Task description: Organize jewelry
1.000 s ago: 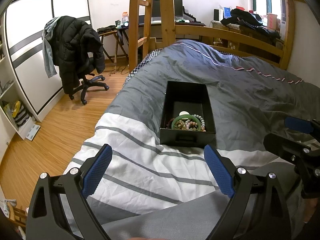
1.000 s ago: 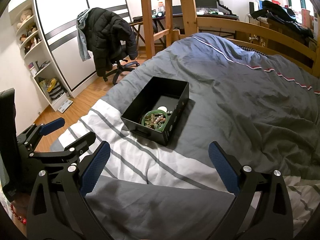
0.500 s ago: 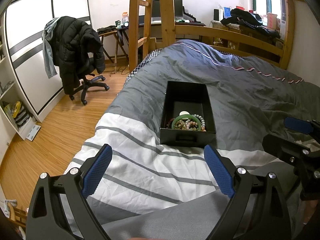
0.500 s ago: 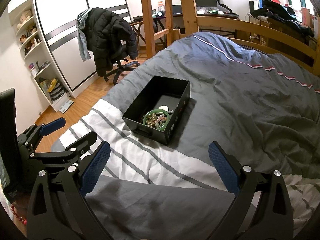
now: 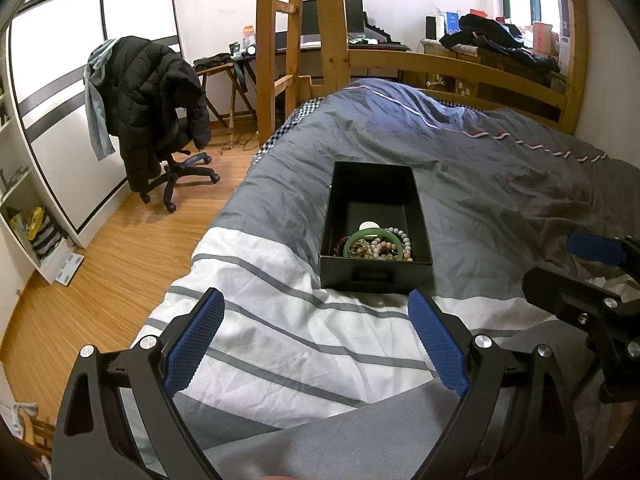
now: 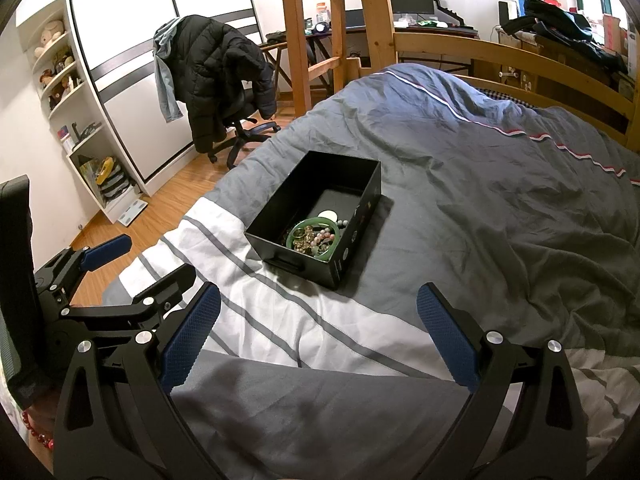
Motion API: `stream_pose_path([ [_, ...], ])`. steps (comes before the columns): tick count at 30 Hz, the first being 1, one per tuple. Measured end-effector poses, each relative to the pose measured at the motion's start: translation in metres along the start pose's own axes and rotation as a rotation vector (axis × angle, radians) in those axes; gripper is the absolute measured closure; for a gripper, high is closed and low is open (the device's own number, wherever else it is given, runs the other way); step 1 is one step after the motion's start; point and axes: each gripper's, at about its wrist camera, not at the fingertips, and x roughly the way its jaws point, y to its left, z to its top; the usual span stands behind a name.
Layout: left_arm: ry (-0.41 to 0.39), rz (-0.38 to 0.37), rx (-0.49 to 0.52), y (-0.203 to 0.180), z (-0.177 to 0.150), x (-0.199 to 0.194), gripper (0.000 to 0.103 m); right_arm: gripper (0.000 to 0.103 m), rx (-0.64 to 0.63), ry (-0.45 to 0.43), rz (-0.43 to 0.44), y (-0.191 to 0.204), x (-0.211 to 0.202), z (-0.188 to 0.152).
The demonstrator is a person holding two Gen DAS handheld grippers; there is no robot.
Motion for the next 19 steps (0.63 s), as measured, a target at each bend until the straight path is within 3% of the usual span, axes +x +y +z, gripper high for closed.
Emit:
stream_pose_path([
  [19, 0.007, -0.010, 0.001, 0.0018, -0.0015, 0.0030, 0.011, 0.006, 0.002, 0.001, 0.002, 0.0001, 0.0003, -0.0006],
])
